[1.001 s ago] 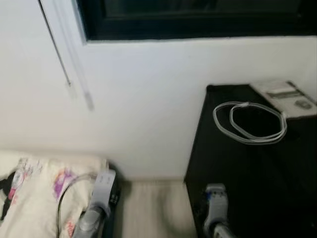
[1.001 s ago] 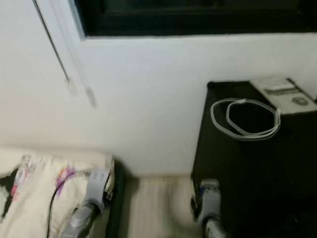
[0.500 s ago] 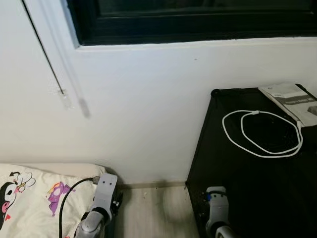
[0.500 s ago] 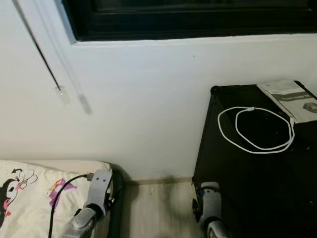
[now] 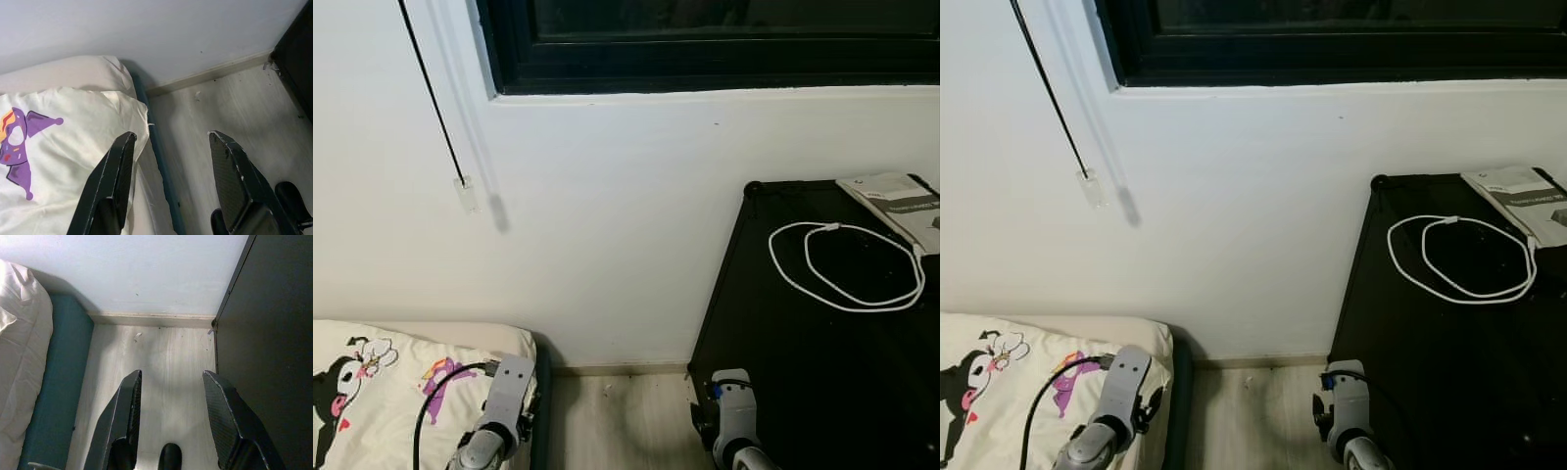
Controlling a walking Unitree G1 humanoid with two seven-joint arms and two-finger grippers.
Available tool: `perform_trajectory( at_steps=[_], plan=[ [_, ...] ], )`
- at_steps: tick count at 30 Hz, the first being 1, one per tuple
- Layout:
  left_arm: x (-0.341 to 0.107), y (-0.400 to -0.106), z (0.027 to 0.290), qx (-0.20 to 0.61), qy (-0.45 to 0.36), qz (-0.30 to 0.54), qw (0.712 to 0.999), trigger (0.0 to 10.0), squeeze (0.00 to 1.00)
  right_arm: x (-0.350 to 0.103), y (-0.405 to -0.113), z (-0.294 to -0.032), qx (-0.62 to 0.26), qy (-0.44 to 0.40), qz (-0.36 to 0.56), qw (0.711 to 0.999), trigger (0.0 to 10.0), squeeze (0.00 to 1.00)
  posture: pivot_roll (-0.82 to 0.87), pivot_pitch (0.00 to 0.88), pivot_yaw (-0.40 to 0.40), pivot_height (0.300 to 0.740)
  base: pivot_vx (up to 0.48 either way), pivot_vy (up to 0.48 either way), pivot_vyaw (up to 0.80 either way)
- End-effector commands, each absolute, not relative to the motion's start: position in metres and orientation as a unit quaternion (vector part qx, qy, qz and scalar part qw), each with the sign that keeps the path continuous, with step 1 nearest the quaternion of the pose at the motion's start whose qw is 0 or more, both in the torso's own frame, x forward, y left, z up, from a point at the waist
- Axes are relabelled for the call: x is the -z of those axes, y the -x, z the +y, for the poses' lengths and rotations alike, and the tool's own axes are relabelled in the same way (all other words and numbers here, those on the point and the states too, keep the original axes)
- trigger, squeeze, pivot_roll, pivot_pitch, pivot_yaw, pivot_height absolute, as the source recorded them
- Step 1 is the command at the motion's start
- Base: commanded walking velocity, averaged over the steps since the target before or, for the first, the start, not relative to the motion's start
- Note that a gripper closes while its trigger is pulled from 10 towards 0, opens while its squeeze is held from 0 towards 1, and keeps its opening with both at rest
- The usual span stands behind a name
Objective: Clean up the room
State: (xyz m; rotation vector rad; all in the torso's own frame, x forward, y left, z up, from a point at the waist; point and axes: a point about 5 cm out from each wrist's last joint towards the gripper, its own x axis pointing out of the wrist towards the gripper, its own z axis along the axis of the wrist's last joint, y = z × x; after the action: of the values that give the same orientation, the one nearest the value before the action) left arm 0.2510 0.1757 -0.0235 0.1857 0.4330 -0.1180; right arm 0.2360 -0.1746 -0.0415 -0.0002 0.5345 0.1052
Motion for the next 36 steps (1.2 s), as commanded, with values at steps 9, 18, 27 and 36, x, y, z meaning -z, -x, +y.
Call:
perform_trajectory(
  at_steps=[9,18,27,36],
  plan=[
    [0.027,-0.249,0.172,0.076,-0.104,0.227,0.965,10.0,0.00,0.044,-0.233,-0.172,-0.058,-0.002,0.268,0.962,10.0,0.00,0.03,0.075,0.018,0.734,0.000,0.000,0.20],
    [0.025,-0.251,0.171,0.077,-0.103,0.222,0.967,10.0,0.00,0.043,-0.234,-0.172,-0.058,-0.003,0.266,0.962,10.0,0.00,0.03,0.079,0.021,0.734,0.000,0.000,0.80],
    [0.025,-0.252,0.166,0.092,-0.105,0.221,0.965,10.0,0.00,0.043,-0.233,-0.173,-0.055,-0.004,0.263,0.963,10.0,0.00,0.03,0.080,0.030,0.734,0.000,0.000,0.80],
    [0.023,-0.253,0.163,0.103,-0.101,0.215,0.966,10.0,0.00,0.044,-0.231,-0.174,-0.045,-0.014,0.261,0.964,10.0,0.00,0.03,0.082,0.034,0.734,0.000,0.000,0.44]
  ],
)
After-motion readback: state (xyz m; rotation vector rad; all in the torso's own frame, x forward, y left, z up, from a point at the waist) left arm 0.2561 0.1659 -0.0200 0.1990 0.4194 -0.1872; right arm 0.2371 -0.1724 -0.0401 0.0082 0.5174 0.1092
